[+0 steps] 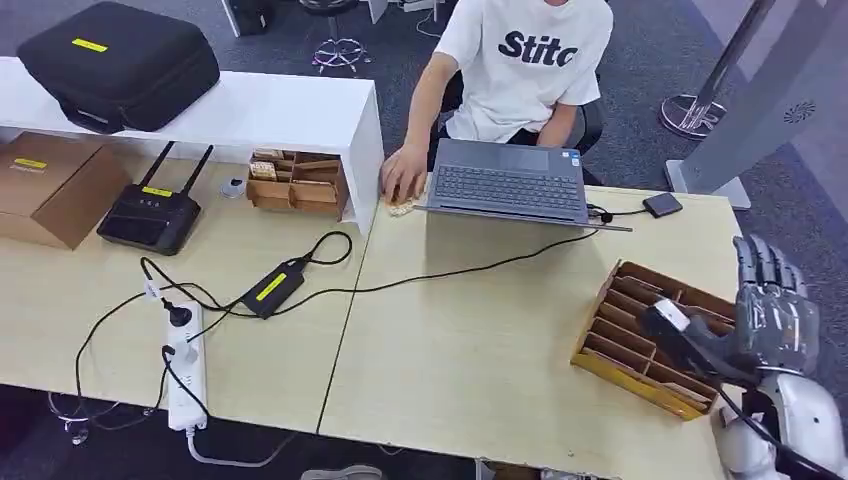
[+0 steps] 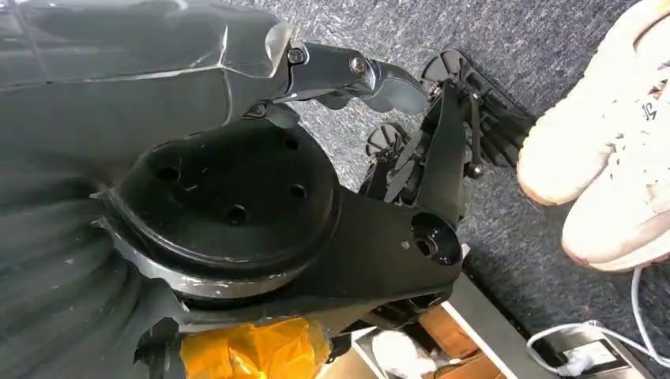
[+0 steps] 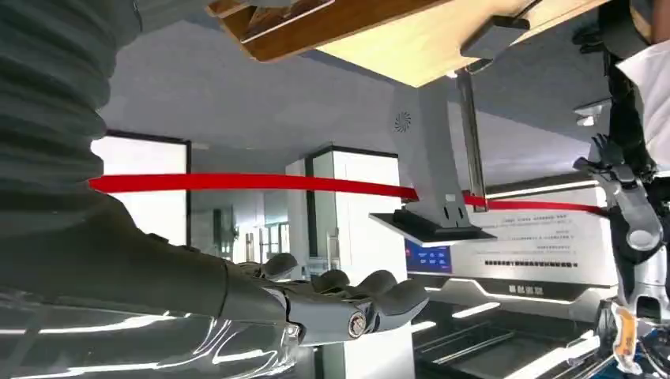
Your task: Pass the card to the sensor for recognition and then transmit it.
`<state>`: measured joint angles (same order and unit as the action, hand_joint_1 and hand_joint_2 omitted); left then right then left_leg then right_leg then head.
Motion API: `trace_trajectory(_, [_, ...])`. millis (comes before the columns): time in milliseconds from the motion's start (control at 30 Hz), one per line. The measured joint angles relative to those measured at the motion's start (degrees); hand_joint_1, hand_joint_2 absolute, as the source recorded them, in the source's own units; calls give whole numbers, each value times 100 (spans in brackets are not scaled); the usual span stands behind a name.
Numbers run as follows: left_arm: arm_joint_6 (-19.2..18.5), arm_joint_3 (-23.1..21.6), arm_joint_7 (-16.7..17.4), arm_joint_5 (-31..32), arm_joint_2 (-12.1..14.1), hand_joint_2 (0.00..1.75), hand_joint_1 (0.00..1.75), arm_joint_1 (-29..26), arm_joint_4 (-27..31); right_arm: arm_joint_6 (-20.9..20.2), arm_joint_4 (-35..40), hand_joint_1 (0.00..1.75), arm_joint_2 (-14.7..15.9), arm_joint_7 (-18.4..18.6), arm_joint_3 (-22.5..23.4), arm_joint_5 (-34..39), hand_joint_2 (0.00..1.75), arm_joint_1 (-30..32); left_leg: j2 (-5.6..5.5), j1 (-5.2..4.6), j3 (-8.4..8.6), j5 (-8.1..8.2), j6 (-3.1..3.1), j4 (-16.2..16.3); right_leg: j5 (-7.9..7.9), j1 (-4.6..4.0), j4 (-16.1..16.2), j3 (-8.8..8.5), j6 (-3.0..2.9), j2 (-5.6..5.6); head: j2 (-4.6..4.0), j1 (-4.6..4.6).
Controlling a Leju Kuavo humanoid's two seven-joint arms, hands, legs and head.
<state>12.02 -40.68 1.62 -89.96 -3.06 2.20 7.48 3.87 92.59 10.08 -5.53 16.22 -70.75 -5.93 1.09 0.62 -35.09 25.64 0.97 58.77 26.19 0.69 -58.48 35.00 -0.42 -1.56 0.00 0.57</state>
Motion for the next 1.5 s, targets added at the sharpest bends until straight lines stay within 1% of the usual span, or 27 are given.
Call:
trace_trajectory(167, [0, 0, 11, 0, 0, 175, 0, 0, 0, -5, -24, 0, 0, 9, 4, -13, 175, 7, 0, 0, 0, 0, 0, 0, 0, 0, 0, 0, 0, 0, 0, 2])
trace_trajectory(300, [-7, 0, 39, 0, 4, 175, 0, 1, 0, 13, -100, 0, -7, 57, 2, -275, 175, 5, 0, 0, 0, 0, 0, 0, 0, 0, -1, -1, 0, -1, 0, 2])
trace_trajectory(433, [-33, -2, 57, 0, 9, 175, 0, 5, 0, 245, -256, 0, -22, 232, -18, -796, 175, -11, -1, 0, -1, 0, 0, 0, 0, 0, -2, -2, 0, -1, 0, 2])
trace_trajectory(733, [-55, -2, 94, 0, 39, 175, 0, 10, 0, 409, -673, 0, -105, 308, -39, -1148, 175, -105, -1, 0, -1, -1, 0, 0, 0, 0, -3, -2, 0, -2, 0, 2])
trace_trajectory(1067, [-57, -2, 101, 0, 52, 175, 0, 12, 0, 420, -881, 0, -171, 332, -39, -1222, 175, -157, -1, 0, -1, -1, 0, 0, 0, 0, -2, -2, 0, -2, 0, 2])
trace_trajectory(1500, [-57, -4, 103, 0, 52, 175, 0, 17, 0, 422, -892, 0, -304, 358, -44, -1327, 175, -265, -2, 0, -1, -1, 0, 0, 0, 0, -3, -2, 0, -3, 0, 2])
